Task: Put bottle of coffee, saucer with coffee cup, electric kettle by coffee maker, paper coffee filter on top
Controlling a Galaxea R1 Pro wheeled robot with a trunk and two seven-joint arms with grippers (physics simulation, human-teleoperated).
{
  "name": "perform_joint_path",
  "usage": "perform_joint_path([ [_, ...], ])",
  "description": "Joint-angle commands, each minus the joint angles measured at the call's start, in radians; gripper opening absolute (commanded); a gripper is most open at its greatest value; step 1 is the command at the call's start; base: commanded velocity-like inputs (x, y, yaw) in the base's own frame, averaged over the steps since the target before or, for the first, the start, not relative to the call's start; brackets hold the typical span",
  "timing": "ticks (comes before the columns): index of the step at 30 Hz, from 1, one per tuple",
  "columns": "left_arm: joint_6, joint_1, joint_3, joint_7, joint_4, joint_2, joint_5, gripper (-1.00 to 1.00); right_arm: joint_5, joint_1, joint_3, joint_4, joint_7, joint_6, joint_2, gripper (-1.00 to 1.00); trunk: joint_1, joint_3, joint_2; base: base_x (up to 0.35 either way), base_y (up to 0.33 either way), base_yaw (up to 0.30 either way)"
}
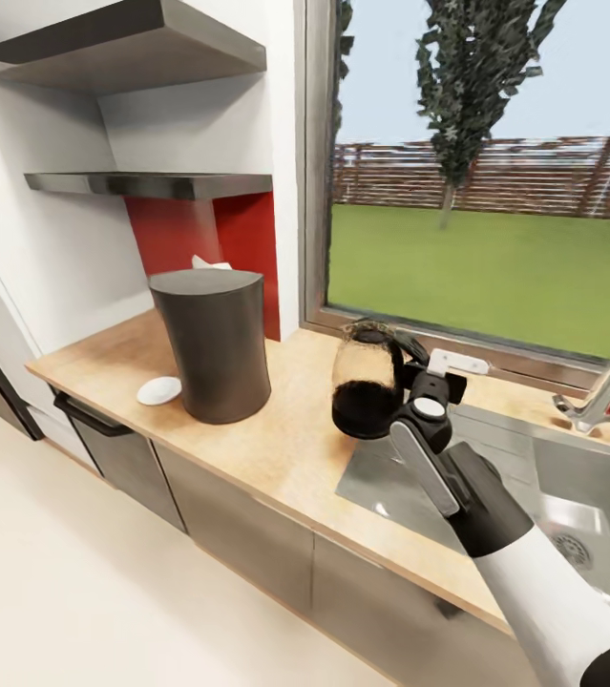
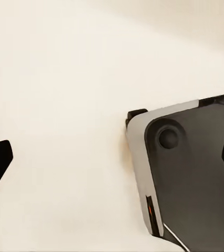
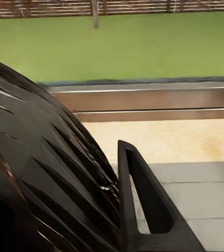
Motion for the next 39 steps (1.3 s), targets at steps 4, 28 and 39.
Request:
perform_joint_path([
  [4,0.008,-0.003,0.051,0.166,0.006,0.005,0.079,1.0,0.005,0.002,0.039,-0.002,-0.008,0.009,-0.001,-1.0,0.001,-0.002,-0.002,0.176,0.286,0.0],
  [28,0.056,-0.002,0.048,0.329,0.013,0.0,0.04,1.0,0.01,0.003,0.052,0.019,-0.053,0.007,-0.001,-1.0,0.001,-0.002,-0.002,0.135,0.271,0.0],
  [39,0.057,0.001,0.048,0.318,0.016,0.004,0.039,1.0,0.01,0.003,0.052,0.109,-0.138,-0.13,-0.001,-1.0,0.001,-0.002,-0.002,0.0,0.013,0.0],
])
